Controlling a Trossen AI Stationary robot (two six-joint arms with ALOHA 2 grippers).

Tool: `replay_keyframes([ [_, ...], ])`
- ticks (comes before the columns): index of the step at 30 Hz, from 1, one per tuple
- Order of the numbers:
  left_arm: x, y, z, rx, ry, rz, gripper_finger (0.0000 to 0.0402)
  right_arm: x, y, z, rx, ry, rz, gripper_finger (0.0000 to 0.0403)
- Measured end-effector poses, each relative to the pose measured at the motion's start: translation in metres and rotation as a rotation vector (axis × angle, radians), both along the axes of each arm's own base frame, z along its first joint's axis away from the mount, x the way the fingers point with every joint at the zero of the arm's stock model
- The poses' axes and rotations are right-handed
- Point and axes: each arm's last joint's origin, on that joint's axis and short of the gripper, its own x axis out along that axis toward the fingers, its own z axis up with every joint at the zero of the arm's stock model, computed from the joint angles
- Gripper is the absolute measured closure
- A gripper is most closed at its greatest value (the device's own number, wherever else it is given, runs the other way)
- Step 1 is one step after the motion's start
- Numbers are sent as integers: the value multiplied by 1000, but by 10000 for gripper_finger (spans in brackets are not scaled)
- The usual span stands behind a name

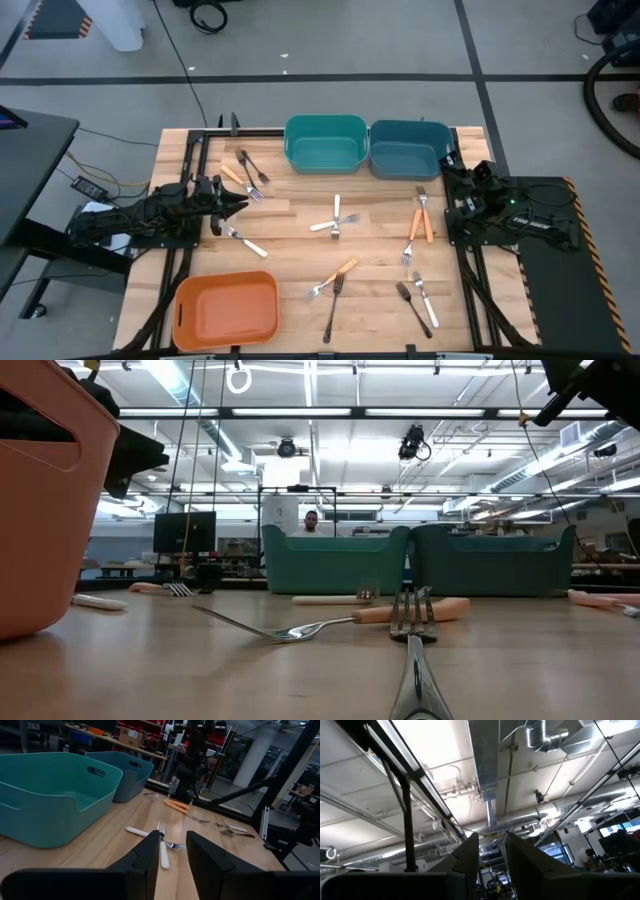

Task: Sort silverware by color (type)
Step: Put the orange fork into the blue bin

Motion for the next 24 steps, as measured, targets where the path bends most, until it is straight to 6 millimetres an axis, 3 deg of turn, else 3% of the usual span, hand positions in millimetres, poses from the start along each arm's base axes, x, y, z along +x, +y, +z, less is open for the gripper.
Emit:
replay_keyframes([
  [9, 0, 0, 0, 0, 0, 0, 294, 0, 1, 0, 189, -14, 212, 297],
  [24, 0, 0, 0, 0, 0, 0, 294, 0, 1, 0, 195, -14, 227, 297],
])
